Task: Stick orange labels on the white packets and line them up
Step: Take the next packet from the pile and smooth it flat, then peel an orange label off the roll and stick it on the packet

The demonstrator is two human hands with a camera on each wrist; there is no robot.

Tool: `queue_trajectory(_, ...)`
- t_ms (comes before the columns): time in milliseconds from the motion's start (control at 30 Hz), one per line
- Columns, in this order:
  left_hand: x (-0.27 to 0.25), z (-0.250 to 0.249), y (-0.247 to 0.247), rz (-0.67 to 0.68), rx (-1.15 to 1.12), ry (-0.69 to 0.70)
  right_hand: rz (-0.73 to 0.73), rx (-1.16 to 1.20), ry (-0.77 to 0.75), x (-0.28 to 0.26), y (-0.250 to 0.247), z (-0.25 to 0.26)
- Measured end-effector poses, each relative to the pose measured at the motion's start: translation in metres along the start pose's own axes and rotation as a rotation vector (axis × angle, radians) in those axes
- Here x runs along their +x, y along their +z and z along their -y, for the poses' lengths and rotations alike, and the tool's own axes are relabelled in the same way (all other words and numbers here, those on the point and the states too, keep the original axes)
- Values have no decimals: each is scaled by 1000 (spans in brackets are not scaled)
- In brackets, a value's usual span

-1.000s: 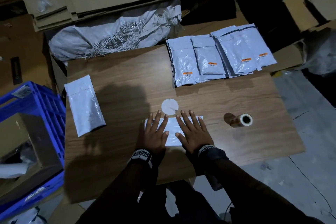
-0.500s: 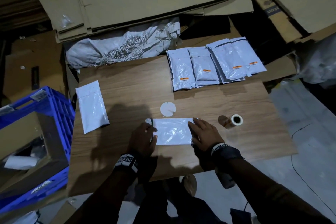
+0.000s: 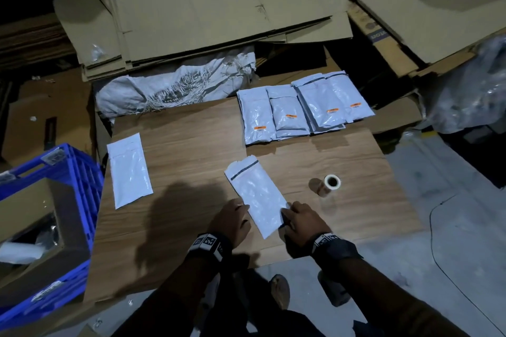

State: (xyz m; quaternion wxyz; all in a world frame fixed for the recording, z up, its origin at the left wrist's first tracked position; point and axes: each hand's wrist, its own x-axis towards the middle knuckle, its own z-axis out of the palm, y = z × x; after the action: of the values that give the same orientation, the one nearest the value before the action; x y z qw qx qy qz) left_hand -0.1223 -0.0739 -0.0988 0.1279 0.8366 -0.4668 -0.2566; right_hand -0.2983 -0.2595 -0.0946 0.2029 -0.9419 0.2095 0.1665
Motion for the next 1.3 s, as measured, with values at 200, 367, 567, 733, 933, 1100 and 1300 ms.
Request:
queue_trajectory(200, 10, -5, 4, -3, 81, -35, -32, 12, -69, -7, -14, 0)
queue_trajectory(367, 12, -21, 2, -97, 20, -3, -399, 122, -64, -19, -49, -33)
queue_trajectory(567, 20, -53, -8, -172, -114, 129, -467, 275, 54, -20, -83, -94)
queue_trajectory(733, 33, -77, -16, -184, -219, 199, -224, 258, 9, -2, -85, -112)
queue_trajectory(933, 46, -89, -19, -181, -271, 254, -347, 463, 35, -4, -88, -111)
queue_trajectory(1100, 54, -110, -43, -107, -252, 241, -412, 1000, 42, -15, -99, -104)
queue_trajectory(1300, 58, -140, -72, 17, -478, 201, -313, 1323, -81, -30, -119, -71)
